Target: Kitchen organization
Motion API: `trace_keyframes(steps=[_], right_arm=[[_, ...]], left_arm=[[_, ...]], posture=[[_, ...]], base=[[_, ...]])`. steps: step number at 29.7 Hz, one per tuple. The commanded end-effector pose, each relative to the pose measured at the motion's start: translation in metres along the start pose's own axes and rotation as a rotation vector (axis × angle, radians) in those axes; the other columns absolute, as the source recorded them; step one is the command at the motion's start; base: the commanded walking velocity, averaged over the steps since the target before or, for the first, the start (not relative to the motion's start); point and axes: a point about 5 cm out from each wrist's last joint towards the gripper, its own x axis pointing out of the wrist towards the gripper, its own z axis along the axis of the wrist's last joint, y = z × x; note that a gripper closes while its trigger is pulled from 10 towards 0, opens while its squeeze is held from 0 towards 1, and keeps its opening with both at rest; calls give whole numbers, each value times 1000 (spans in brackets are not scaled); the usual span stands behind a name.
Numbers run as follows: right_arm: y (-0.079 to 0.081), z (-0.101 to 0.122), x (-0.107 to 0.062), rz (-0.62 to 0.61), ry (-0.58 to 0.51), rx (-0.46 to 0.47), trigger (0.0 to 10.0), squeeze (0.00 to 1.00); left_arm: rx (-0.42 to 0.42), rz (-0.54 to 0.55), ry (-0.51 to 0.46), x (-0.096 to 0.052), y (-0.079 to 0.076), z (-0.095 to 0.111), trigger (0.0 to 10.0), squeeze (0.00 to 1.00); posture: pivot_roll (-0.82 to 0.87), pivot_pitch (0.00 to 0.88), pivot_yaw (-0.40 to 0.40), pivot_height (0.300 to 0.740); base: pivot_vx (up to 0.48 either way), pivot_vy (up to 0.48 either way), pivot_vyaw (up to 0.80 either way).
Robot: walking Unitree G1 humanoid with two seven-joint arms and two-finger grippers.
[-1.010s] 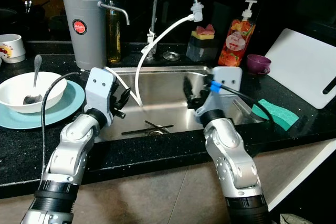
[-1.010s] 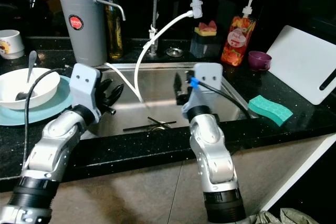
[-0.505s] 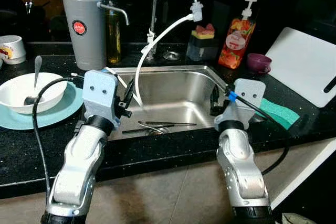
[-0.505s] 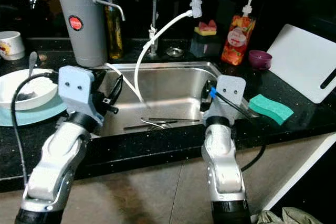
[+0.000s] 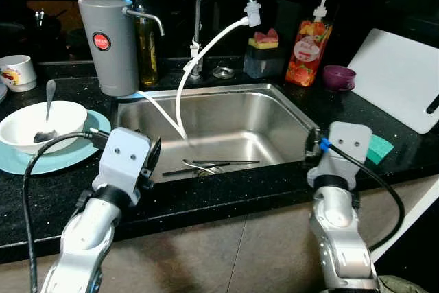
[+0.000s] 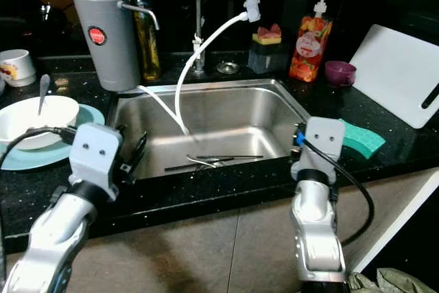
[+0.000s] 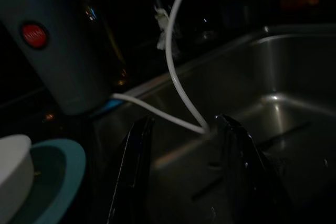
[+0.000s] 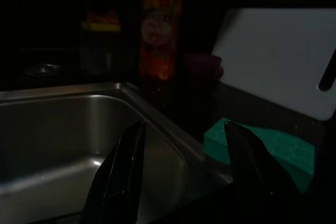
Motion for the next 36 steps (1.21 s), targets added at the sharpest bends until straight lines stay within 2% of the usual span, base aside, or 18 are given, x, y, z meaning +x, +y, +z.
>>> trace_keyframes(steps=[1,7,12,17,23,32,36], right_arm=[[-4,3,-2,-5,-16,-20,10000,0],[-10,3,-8,-15,-23,-55,10000,0],[-18,-8,-18,-11,15,-50,10000,0],[-25,-19,-28,-20,15,-46,10000,0],[-31,-16,-26,-9,3,-23,10000,0],[-36,-12,-24,48,-13,-49,10000,0],[-35,-14,-29,116,2,-57,10000,0]], left_arm=[[18,-20,17,-2,-2,-2,10000,0],[35,-49,21,-9,-8,-4,10000,0],[18,-33,32,-17,-11,-9,10000,0],[-15,40,-1,-26,-8,-10,10000,0],[-69,112,10,-32,-1,-13,10000,0],[-28,93,35,-37,8,-19,10000,0],[11,52,22,-29,10,-22,10000,0]], posture=[[149,128,-31,740],[142,130,-32,740],[138,130,-33,740],[132,132,-44,740],[122,127,-49,740],[116,122,-55,740],[106,118,-60,740]], base=[[0,0,0],[0,0,0],[0,0,0],[0,0,0],[0,0,0],[0,0,0],[0,0,0]])
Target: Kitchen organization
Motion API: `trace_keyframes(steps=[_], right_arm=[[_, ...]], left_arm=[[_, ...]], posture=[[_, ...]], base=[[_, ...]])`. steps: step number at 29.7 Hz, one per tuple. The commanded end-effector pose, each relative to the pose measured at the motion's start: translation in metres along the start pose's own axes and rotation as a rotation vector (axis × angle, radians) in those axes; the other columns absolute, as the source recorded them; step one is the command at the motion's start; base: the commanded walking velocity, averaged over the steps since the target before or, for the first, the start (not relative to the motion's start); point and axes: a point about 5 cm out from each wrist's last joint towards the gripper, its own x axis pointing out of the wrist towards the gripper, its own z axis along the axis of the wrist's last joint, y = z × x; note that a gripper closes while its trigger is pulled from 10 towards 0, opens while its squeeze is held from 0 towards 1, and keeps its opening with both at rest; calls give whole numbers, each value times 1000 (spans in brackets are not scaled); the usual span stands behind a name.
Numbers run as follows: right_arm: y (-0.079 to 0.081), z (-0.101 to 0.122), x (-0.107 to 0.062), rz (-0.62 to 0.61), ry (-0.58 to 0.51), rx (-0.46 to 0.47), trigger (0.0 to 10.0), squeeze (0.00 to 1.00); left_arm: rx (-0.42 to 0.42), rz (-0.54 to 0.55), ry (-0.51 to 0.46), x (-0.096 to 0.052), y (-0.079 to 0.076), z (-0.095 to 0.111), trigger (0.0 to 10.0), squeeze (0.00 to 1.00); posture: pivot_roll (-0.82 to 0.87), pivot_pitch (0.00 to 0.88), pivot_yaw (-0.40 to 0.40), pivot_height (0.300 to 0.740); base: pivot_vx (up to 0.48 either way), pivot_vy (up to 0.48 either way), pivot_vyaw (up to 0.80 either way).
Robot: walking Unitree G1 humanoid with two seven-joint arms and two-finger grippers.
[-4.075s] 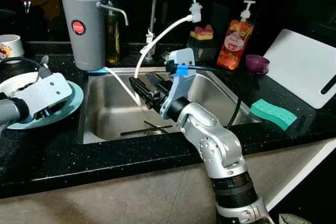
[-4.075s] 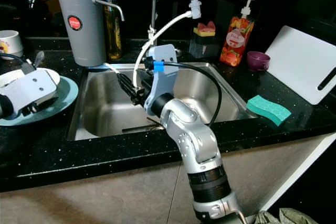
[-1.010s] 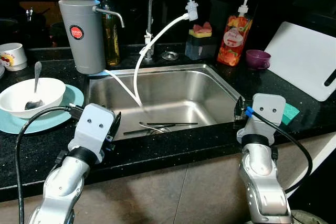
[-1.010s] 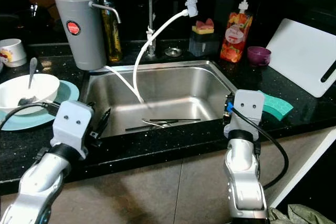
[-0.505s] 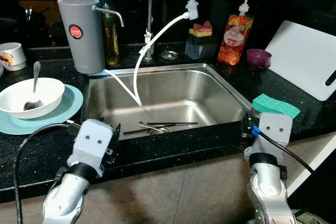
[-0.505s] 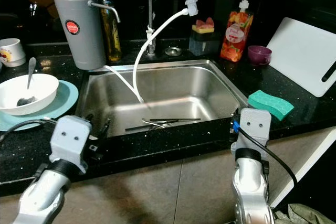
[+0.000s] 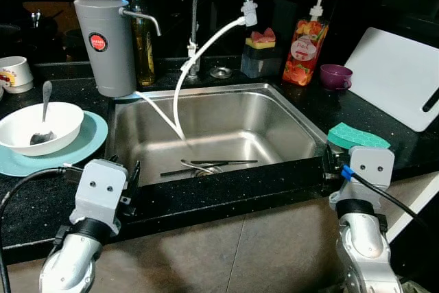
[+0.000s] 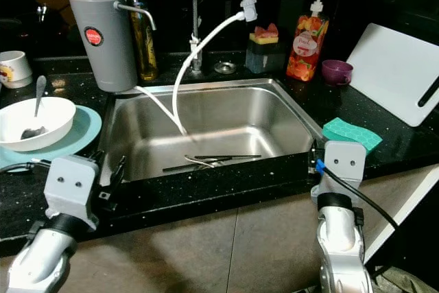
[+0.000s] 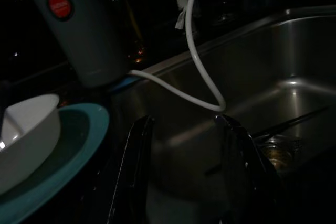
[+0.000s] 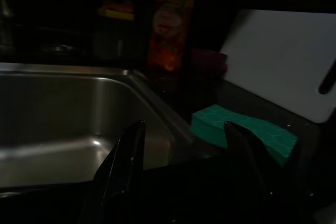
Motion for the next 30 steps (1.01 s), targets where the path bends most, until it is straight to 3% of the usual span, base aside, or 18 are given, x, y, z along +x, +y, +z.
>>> trace_keyframes(steps=[1,16,30], right_arm=[[-2,0,-3,10,4,7,10000,0],[-8,-2,-9,32,13,-16,10000,0],[-9,-12,-31,31,83,-1,10000,0]], left_arm=[[13,-16,1,2,0,-2,10000,0],[28,-39,-10,10,10,-5,10000,0],[15,-54,-22,-7,-6,1,10000,0]], posture=[[103,117,-59,740],[99,107,-49,740],[106,96,-53,740]], base=[[0,0,0],[0,0,0],[0,0,0]])
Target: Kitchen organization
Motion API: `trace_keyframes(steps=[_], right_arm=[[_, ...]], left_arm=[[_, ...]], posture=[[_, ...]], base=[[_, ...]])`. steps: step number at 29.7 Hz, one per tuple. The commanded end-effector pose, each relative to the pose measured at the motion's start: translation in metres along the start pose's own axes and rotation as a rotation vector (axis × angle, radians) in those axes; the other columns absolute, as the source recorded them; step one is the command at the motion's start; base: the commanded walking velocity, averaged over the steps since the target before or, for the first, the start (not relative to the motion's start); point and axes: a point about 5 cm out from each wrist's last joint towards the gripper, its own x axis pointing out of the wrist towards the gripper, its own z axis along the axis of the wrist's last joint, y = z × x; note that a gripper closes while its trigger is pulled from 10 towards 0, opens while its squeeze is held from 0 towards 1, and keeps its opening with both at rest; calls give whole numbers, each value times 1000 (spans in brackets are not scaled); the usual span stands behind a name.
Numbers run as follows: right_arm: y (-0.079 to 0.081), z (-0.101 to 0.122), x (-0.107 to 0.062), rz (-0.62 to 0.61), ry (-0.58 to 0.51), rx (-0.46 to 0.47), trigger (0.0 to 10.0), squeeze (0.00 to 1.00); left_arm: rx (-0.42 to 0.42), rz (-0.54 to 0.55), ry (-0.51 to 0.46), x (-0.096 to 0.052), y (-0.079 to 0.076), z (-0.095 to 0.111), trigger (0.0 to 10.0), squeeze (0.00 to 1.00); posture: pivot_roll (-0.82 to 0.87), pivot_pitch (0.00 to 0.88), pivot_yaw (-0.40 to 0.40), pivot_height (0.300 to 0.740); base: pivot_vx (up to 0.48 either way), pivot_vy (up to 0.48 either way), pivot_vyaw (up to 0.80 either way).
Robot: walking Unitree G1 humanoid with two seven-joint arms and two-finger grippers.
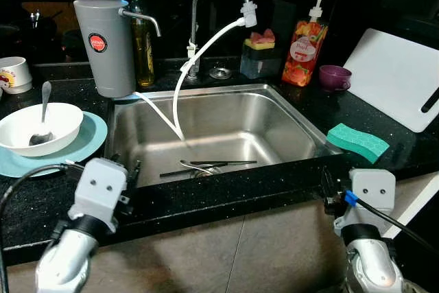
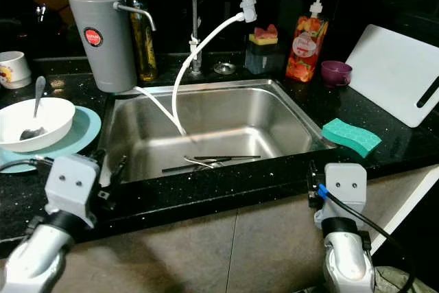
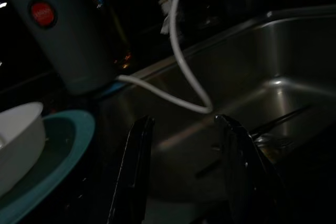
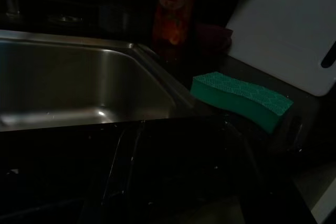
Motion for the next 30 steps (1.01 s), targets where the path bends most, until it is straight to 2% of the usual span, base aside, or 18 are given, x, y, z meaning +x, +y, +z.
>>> trace_keyframes(steps=[1,5,10,18,21,25,30], right_arm=[[-1,1,-3,0,5,2,10000,0],[0,1,-4,28,4,-6,10000,0],[7,5,-3,99,-15,-16,10000,0],[9,4,-8,146,21,6,10000,0],[11,5,-7,156,18,10,10000,0],[15,9,1,127,4,42,10000,0],[18,10,2,128,9,55,10000,0]], left_arm=[[11,-11,-5,-3,-3,2,10000,0],[11,-17,-6,-1,-4,-1,10000,0],[9,-47,-35,15,-10,-3,10000,0],[45,-130,-37,26,3,-10,10000,0],[38,-144,-36,28,6,-11,10000,0],[-20,-133,-27,26,7,-11,10000,0],[-31,-126,-49,23,8,-8,10000,0]], posture=[[106,96,-53,740],[101,86,-49,740],[79,71,-15,740],[66,67,-9,740],[54,68,-4,740],[46,76,-19,740],[41,82,-47,740]], base=[[0,0,0],[0,0,0],[0,0,0],[0,0,0],[0,0,0],[0,0,0],[0,0,0]])
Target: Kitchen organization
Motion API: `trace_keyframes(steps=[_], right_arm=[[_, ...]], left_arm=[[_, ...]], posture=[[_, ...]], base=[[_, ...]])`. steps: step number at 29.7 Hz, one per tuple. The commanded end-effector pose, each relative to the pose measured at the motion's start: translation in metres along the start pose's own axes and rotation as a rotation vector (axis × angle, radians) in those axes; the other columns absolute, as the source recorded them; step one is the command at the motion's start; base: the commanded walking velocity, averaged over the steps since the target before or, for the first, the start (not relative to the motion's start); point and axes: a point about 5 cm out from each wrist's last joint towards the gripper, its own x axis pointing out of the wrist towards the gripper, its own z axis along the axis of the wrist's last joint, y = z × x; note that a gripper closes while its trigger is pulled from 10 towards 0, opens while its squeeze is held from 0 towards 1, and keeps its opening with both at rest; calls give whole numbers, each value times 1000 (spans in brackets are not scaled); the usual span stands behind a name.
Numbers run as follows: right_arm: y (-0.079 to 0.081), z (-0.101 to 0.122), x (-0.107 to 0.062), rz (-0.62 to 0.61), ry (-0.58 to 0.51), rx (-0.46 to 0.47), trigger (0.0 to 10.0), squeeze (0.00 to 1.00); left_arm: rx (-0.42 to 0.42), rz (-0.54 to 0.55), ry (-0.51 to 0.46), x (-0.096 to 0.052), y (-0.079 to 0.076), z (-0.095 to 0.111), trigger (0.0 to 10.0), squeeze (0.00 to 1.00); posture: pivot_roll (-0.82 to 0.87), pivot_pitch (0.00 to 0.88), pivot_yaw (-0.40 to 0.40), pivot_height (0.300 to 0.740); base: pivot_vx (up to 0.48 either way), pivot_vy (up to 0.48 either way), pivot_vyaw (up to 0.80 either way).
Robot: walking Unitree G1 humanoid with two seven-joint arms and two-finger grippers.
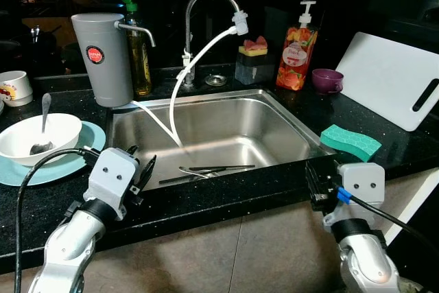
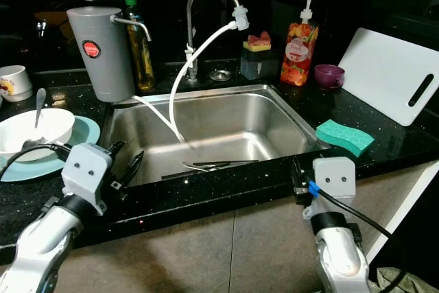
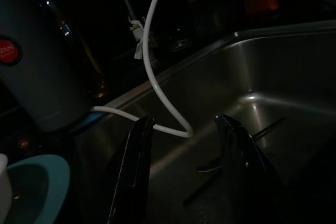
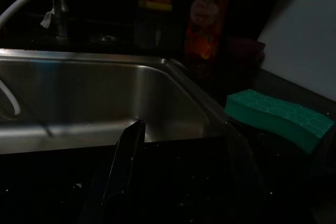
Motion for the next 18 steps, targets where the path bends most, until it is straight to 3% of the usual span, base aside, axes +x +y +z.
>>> trace_keyframes(steps=[1,7,8,12,15,18], right_arm=[[1,-2,1,3,20,12,10000,0],[3,-2,5,24,28,19,10000,0],[4,-1,9,29,26,24,10000,0],[3,0,12,18,20,28,10000,0],[-4,3,15,-24,3,24,10000,0],[-10,8,19,-62,-17,24,10000,0]], left_arm=[[-9,12,-6,-4,1,3,10000,0],[-50,-10,-7,-12,-7,8,10000,0],[-63,7,-15,-12,-16,9,10000,0],[-69,40,-33,-8,-23,11,10000,0],[-40,-2,-109,1,-36,24,10000,0],[-26,17,-131,5,-38,28,10000,0]], posture=[[38,84,-54,740],[44,91,-77,740],[44,91,-77,740],[54,88,-71,740],[57,88,-73,740],[57,89,-63,740]], base=[[0,0,0],[0,0,0],[0,0,0],[0,0,0],[0,0,0],[0,0,0]])
